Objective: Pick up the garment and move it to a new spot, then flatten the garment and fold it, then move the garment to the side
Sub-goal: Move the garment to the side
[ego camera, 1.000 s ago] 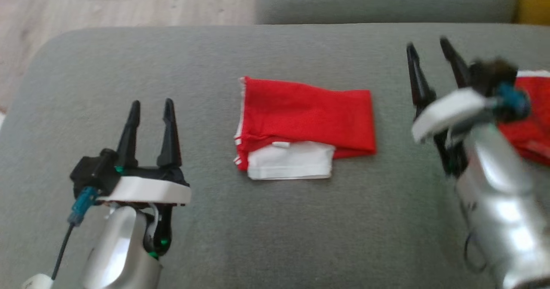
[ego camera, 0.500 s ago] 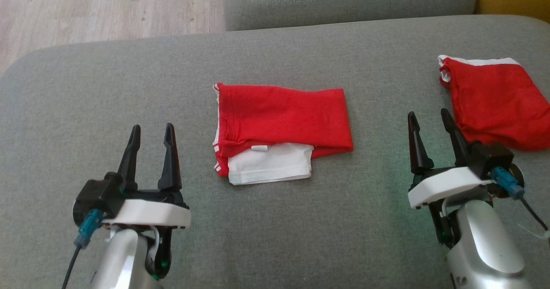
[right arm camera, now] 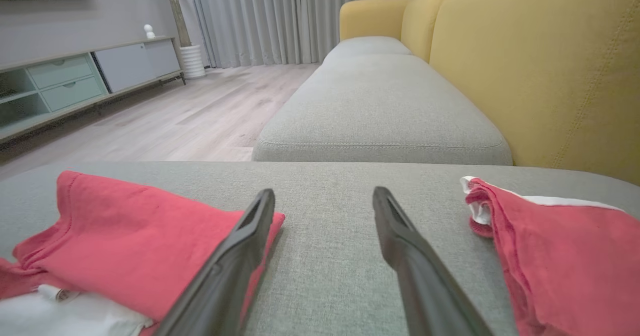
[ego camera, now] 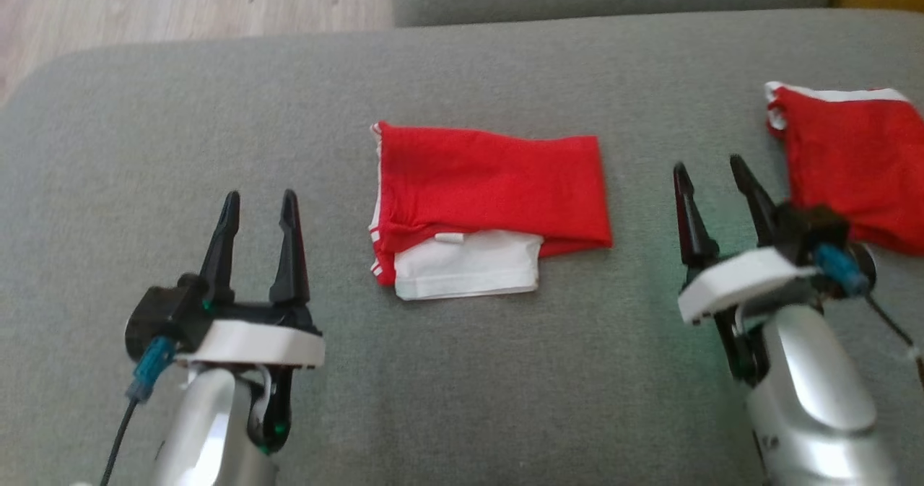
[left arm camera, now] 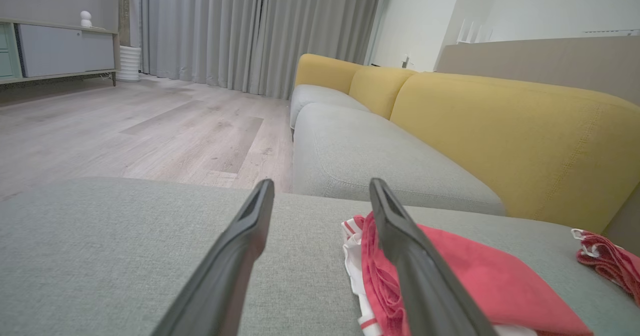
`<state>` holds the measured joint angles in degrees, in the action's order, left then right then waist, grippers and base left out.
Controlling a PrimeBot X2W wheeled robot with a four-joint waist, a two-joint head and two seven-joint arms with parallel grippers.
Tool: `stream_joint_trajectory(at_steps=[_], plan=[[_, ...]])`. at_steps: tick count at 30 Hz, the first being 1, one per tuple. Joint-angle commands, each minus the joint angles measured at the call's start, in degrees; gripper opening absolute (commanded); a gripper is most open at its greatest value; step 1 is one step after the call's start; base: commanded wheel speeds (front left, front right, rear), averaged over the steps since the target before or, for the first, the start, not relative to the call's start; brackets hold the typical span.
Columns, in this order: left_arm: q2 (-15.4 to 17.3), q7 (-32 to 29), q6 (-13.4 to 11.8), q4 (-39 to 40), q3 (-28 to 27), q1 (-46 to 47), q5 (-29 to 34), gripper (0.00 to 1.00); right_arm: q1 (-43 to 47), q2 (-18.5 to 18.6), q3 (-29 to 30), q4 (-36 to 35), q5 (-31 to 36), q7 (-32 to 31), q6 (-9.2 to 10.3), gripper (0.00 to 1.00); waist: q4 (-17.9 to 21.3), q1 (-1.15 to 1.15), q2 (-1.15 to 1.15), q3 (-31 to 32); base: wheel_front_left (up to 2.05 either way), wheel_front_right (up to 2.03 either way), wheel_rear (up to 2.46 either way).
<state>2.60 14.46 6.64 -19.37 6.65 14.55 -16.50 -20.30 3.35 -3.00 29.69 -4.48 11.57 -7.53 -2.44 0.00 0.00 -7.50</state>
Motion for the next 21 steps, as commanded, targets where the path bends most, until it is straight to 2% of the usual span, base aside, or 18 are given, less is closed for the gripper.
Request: stream_joint_trajectory(at_steps=[1, 8, 16, 21], plan=[[0.33, 0.53, 0.40, 1.94, -1.00, 3.45, 0.68, 1.00, -3.80, -0.46, -1.45, -0.91, 0.41, -1.16, 0.04, 1.00, -1.45, 0.00, 0.00, -1.53, 0.00, 0.00, 0.00], [0.30, 0.53, 0.55, 1.90, 1.28, 5.96, -0.33, 1.00, -8.34, -0.46, -2.45, 5.10, -3.12, -6.18, 0.04, 1.00, -4.49, 0.00, 0.00, -4.37, 0.00, 0.00, 0.00], [0.29, 0.53, 0.42, 0.97, 4.23, 7.76, -1.51, 1.00, -12.80, -0.46, -6.87, 15.33, -9.89, -11.08, 0.04, 1.00, -8.02, 0.00, 0.00, -6.23, 0.00, 0.00, 0.00], [0.29, 0.53, 0.13, 0.69, 5.17, 8.14, -1.84, 1.00, -14.71, -0.46, -9.55, 21.45, -10.96, -12.30, 0.04, 1.00, -9.19, 0.00, 0.00, -6.53, 0.00, 0.00, 0.00]])
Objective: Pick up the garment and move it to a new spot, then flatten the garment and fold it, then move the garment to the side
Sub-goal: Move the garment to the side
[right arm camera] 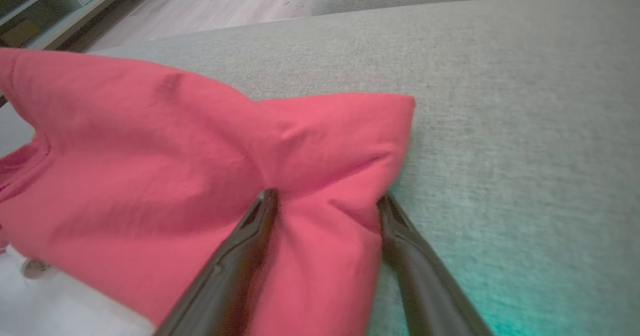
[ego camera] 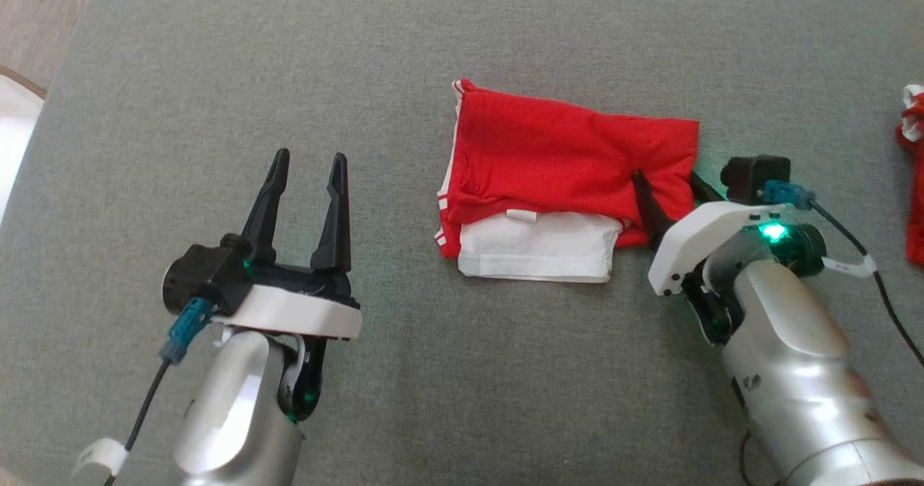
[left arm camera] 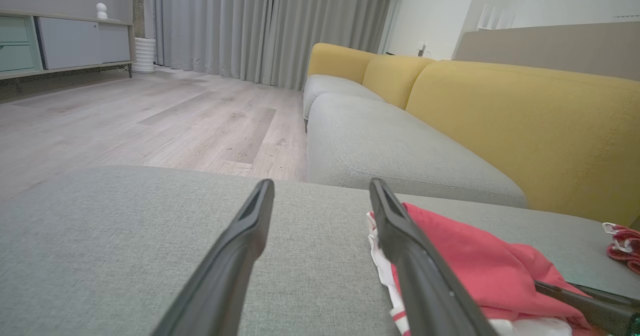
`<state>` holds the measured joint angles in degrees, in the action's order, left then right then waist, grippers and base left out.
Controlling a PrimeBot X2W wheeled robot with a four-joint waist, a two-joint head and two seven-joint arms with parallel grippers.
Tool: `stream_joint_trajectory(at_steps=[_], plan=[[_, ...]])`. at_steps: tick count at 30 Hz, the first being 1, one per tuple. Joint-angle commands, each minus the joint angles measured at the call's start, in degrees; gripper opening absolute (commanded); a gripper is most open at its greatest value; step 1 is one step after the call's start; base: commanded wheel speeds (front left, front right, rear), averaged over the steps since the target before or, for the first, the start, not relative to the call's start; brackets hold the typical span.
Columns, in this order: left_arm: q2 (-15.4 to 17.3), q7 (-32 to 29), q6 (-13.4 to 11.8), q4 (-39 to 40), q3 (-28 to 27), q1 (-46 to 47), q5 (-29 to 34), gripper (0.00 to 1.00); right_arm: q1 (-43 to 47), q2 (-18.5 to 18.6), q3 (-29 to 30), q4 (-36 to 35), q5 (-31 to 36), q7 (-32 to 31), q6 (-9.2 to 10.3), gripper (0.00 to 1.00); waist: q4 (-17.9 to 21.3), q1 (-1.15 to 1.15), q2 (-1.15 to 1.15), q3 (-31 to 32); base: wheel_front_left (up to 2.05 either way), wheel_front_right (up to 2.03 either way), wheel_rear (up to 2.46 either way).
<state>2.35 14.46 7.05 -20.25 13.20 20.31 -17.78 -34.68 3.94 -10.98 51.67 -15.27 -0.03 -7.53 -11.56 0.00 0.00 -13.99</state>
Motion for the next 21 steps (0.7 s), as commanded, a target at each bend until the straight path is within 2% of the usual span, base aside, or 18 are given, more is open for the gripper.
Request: stream_joint_trajectory(at_steps=[1, 2, 3, 8, 10, 14, 21], plan=[[0.54, 0.53, -0.31, 1.54, -1.32, 2.42, -0.58, 1.00, -0.68, -1.06, -2.25, 0.16, -0.47, -0.48, 0.04, 0.65, -0.14, 0.00, 0.00, -0.06, 0.00, 0.00, 0.00], [0.54, 0.53, -0.36, 1.50, -1.31, 2.45, -0.58, 1.00, -1.06, -1.06, -3.00, 0.63, -0.37, 0.11, 0.04, 0.04, -0.15, 0.00, 0.00, -0.05, 0.00, 0.00, 0.00], [0.54, 0.53, -0.42, 1.46, -1.37, 2.46, -0.54, 1.00, -1.51, -1.06, -3.72, 0.96, 0.22, 0.98, 0.04, 0.00, -0.04, 0.00, 0.00, -0.01, 0.00, 0.00, 0.00], [0.54, 0.53, -0.49, 1.31, -1.87, 2.48, 0.14, 1.00, -3.90, -1.06, -4.42, 1.89, 7.11, 6.14, 0.04, 0.00, 1.97, 0.00, 0.00, 0.65, 0.00, 0.00, 0.00], [0.54, 0.53, -0.44, 1.60, -1.80, 2.49, 0.31, 1.00, -4.83, -1.06, -3.53, 1.59, 12.80, 8.61, 0.04, 0.00, 3.86, 0.00, 0.00, 1.18, 0.00, 0.00, 0.00], [0.54, 0.53, -0.48, 1.99, -0.78, 2.63, 0.18, 1.00, -5.27, -0.80, -1.52, 0.18, 20.07, 10.32, 0.04, 0.00, 6.91, 0.00, 0.00, 1.86, 0.00, 0.00, 0.00], [0.53, 0.53, -1.29, 2.65, 2.86, 3.32, -1.16, 1.00, -5.04, 3.93, -1.91, -3.96, 25.71, 10.32, 0.04, 0.00, 12.43, 0.00, 0.00, 2.40, 0.00, 0.00, 0.00]])
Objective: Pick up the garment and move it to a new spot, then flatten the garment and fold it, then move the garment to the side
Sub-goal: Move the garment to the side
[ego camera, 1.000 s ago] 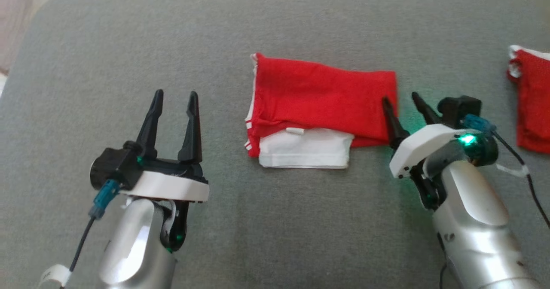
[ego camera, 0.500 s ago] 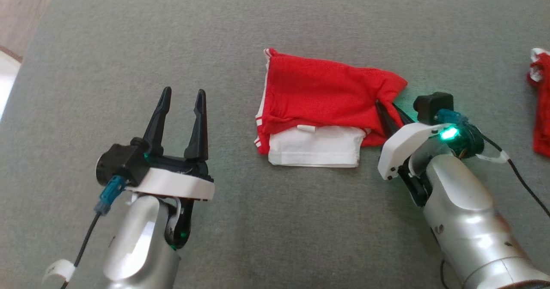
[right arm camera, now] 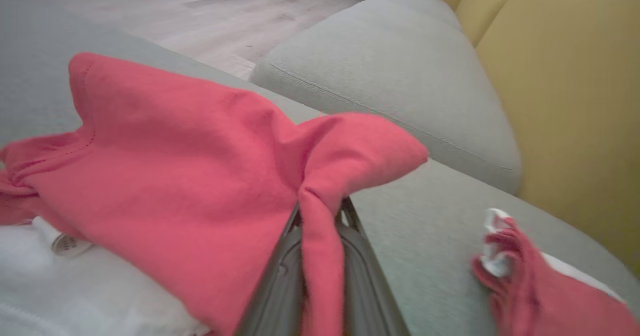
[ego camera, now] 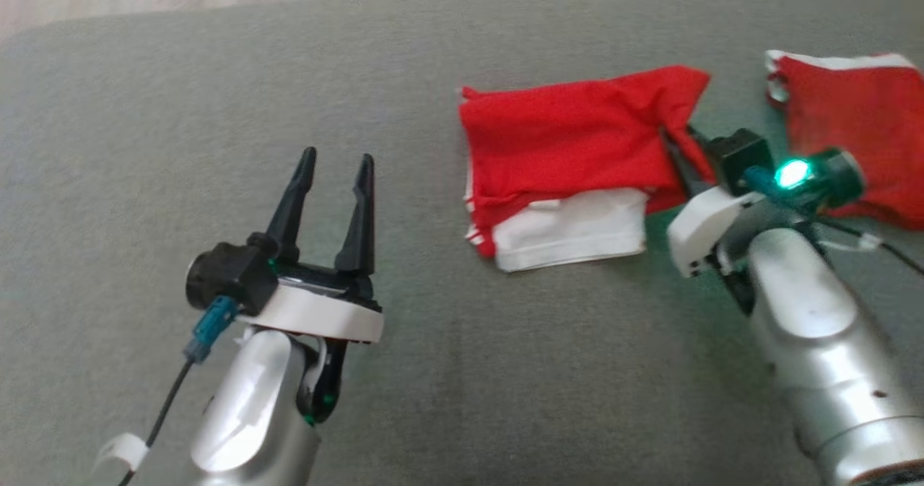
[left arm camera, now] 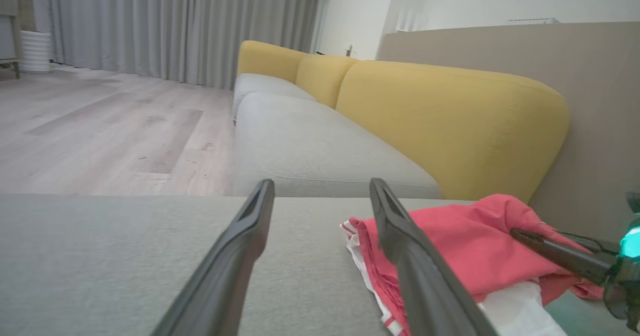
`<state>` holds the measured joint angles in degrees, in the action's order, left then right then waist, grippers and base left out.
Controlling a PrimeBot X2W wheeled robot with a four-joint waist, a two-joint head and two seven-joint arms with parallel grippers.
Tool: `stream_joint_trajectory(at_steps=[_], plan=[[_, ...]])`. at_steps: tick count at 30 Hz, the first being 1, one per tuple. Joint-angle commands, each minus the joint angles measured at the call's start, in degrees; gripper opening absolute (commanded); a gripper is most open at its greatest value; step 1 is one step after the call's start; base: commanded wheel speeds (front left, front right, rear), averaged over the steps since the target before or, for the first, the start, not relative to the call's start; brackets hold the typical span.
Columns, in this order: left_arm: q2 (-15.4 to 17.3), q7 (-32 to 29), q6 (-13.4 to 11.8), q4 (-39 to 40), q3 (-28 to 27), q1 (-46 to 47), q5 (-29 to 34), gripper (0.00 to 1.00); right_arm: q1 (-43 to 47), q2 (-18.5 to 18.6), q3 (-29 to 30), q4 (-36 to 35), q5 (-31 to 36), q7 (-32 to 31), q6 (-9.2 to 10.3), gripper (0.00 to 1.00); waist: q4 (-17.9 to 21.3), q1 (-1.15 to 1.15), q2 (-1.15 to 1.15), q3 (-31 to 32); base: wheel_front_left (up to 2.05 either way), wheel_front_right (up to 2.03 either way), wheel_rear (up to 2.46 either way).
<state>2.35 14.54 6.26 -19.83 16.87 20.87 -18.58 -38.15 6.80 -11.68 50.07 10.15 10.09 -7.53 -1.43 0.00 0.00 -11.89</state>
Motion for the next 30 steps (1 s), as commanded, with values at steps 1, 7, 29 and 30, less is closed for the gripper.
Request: stream_joint_trajectory(at_steps=[1, 7, 29, 30], plan=[[0.53, 0.46, -0.66, 2.30, -0.14, 2.98, -0.51, 1.00, -1.64, 2.19, -1.66, -2.90, 0.28, -0.03, 0.04, 0.00, 3.00, 0.00, 0.00, 0.20, 0.00, 0.00, 0.00], [0.53, 0.46, -1.55, 3.08, 2.96, 4.87, -1.08, 1.00, -2.97, 9.89, -4.19, -6.29, -2.40, -2.11, 0.04, 0.00, 6.61, 0.00, 0.00, -1.39, 0.00, 0.00, 0.00], [0.53, 0.46, -0.86, 3.20, 4.21, 9.26, -0.26, 1.00, -7.09, 26.20, 1.34, -5.16, -9.19, -7.00, 0.04, 0.00, 5.90, 0.00, 0.00, -10.35, 0.00, 0.00, 0.00], [0.53, 0.46, -0.79, 3.12, 4.07, 9.32, -0.23, 1.00, -7.19, 26.37, 2.11, -4.43, -8.60, -7.56, 0.04, 0.00, 5.68, 0.00, 0.00, -10.50, 0.00, 0.00, 0.00]])
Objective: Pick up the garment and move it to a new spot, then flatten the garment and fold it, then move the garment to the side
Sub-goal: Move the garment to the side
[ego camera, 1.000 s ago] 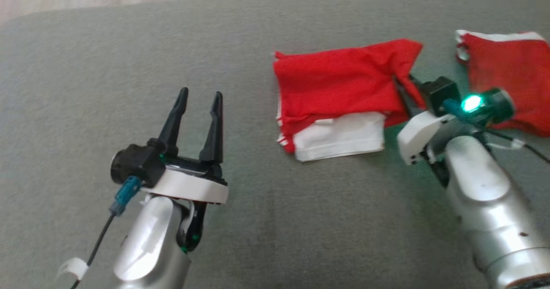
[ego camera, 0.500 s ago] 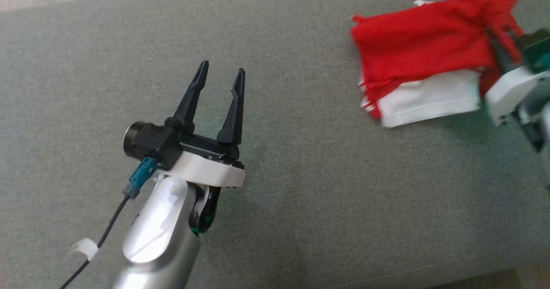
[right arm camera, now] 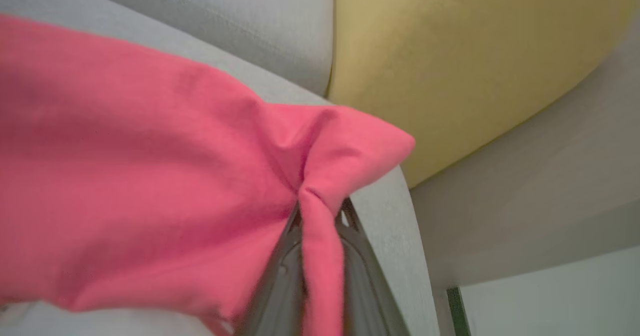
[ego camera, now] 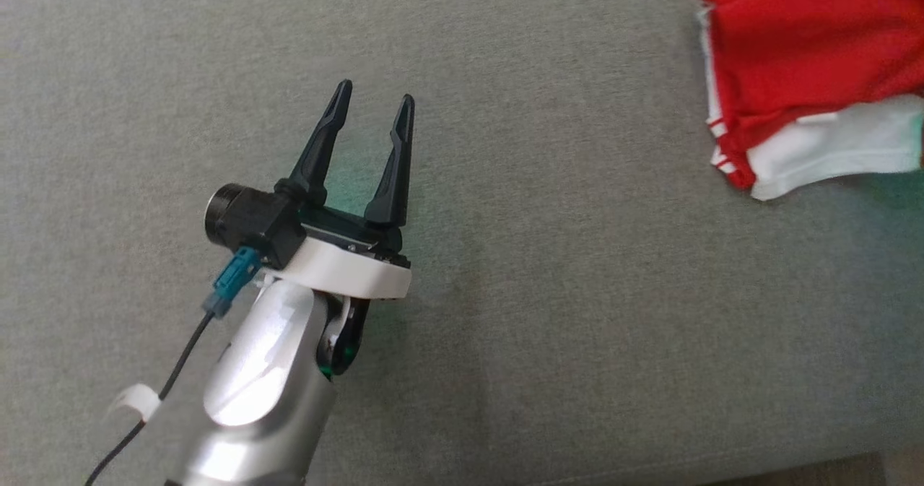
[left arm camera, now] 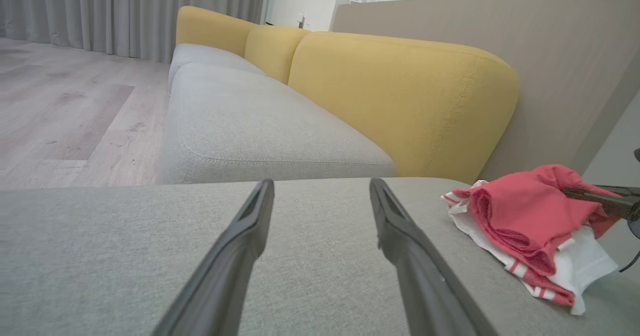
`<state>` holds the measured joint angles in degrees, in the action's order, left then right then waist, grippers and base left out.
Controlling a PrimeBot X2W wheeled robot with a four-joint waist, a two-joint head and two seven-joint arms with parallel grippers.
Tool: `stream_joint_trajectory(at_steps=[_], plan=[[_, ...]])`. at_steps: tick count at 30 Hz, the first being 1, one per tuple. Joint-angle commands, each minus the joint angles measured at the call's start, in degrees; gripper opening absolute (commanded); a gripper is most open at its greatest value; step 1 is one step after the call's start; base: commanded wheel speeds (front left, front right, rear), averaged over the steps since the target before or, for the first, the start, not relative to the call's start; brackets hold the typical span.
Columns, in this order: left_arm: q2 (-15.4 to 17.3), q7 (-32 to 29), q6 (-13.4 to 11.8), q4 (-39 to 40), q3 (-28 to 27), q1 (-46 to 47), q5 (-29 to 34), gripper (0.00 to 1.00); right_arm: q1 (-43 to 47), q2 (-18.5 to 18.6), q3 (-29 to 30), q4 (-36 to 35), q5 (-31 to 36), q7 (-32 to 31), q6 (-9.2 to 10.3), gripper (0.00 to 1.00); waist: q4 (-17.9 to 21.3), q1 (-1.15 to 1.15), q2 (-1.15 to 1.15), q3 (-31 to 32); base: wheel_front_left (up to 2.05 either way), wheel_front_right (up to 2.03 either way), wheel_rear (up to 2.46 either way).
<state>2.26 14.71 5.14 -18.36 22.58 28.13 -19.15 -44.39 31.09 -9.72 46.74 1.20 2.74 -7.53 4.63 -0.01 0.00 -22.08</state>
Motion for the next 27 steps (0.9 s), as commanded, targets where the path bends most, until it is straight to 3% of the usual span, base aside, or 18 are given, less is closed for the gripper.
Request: stream_joint_trajectory(at_steps=[1, 10, 12, 27], plan=[[0.62, 0.29, 0.40, 1.61, -1.73, 2.11, 0.37, 1.00, -1.00, 2.24, 1.12, -0.36, 1.05, -0.92, 0.04, 0.00, -0.60, 0.01, 0.00, -0.47, 0.00, 0.00, 0.00], [0.62, 0.29, 0.85, 1.38, -2.43, 2.36, 0.82, 1.00, -1.25, -0.05, 9.92, 3.12, 5.16, -3.09, 0.04, 0.00, -1.59, 0.01, 0.00, -1.22, 0.00, 0.00, 0.00], [0.62, 0.29, 0.93, 1.21, -2.64, 2.35, 0.92, 1.00, -1.31, -0.59, 10.91, 3.31, 5.74, -2.95, 0.04, 1.00, -1.58, 0.01, 0.00, -1.11, 0.00, 0.00, 0.00], [0.62, 0.29, 1.18, 1.15, -7.60, -0.37, 1.53, 1.00, -1.97, -7.97, 12.82, -1.80, 7.24, 2.58, 0.04, 1.00, -0.52, 0.01, 0.00, 6.18, 0.00, 0.00, 0.00]])
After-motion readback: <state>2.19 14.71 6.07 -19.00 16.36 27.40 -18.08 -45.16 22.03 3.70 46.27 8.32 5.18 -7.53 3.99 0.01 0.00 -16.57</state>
